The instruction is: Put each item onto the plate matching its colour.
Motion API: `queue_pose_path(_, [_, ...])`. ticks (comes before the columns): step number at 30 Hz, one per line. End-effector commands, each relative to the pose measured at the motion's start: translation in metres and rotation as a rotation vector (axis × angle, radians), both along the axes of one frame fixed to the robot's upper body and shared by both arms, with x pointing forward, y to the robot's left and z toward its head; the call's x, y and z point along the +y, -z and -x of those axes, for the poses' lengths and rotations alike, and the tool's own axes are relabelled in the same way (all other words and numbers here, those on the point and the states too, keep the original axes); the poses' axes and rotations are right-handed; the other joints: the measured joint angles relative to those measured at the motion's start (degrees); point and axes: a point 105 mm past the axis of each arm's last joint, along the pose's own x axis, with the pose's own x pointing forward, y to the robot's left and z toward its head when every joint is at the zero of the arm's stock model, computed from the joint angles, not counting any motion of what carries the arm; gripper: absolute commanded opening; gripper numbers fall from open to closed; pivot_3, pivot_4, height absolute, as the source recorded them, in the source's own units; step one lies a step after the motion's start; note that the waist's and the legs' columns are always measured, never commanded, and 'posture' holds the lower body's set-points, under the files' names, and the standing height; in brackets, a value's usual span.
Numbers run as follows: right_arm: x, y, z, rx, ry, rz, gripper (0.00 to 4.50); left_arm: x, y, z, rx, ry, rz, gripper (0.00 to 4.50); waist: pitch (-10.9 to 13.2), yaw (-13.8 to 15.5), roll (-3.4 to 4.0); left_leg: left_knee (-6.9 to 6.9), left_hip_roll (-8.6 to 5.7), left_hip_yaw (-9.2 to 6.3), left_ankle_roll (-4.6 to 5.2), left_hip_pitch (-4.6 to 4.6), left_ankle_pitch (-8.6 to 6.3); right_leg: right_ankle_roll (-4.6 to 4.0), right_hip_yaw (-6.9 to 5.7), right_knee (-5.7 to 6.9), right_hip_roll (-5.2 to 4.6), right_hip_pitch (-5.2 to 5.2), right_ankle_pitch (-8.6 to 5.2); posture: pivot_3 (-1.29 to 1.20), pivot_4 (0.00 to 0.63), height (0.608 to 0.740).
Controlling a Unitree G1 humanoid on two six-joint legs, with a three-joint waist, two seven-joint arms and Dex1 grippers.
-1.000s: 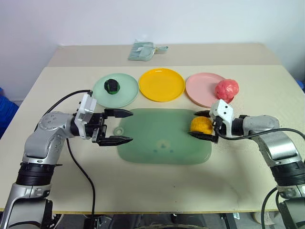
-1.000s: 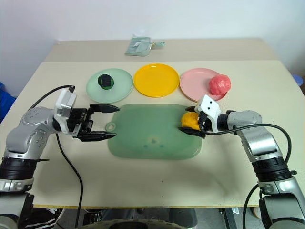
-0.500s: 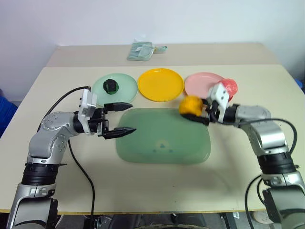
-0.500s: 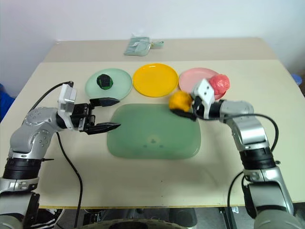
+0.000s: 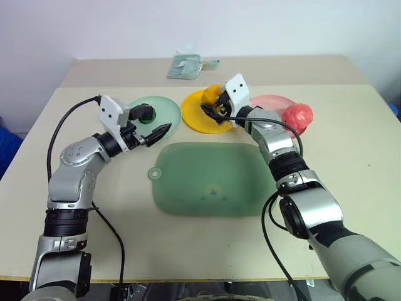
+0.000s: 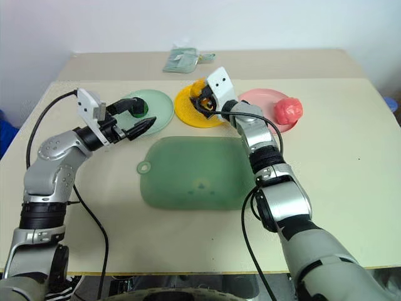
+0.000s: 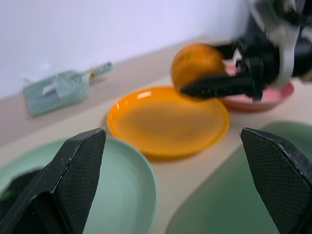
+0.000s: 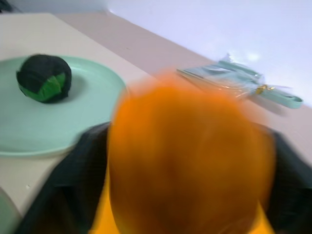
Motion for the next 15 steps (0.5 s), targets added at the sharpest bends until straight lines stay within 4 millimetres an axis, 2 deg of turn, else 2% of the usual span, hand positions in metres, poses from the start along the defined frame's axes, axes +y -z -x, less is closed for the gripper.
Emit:
queue_pose_path(1, [0.009,-0.019,0.001,-0.054,-0.036,-0.045,4.47,-0.001,-0.015,0.007,-0.08,0.01,-0.029,4.5,0.0,0.0,0.01,0.01,0.0,0.0,-0.01,0.0,0.0,0.0,0.0,0.02,0.0,-0.01,0.0,0.0,0.15,0.74])
queue_pose_path(6, [-0.006,-0.063,0.005,-0.156,-0.03,-0.229,4.47,-0.004,-0.019,0.01,-0.102,0.053,0.002,4.5,0.0,0.2,0.01,0.02,0.0,0.0,-0.02,0.0,0.01,0.0,0.01,0.05,0.0,-0.02,0.0,0.0,0.15,0.74])
queue_pose_path(9, [-0.013,-0.075,0.023,-0.169,-0.143,-0.268,4.47,-0.009,-0.025,0.023,-0.132,0.171,0.016,4.5,0.0,0.1,0.02,0.02,0.0,0.0,-0.03,-0.01,0.01,0.0,0.01,0.05,0.0,-0.03,0.0,0.0,0.15,0.74])
queue_pose_path(12, [-0.02,-0.074,0.063,-0.169,-0.322,-0.249,4.47,-0.007,-0.028,0.043,-0.094,0.328,0.058,4.5,0.0,0.1,0.02,-0.01,0.01,-0.03,-0.01,-0.02,0.0,0.0,0.01,0.03,-0.01,-0.05,0.0,0.0,0.15,0.74])
queue_pose_path(15, [-0.03,-0.055,0.118,-0.031,-0.552,-0.217,4.47,0.004,-0.03,0.063,-0.053,0.452,0.078,4.5,0.0,0.3,0.03,-0.07,0.01,-0.04,0.03,-0.02,-0.02,-0.01,0.01,-0.03,-0.03,-0.05,-0.01,0.0,0.15,0.74])
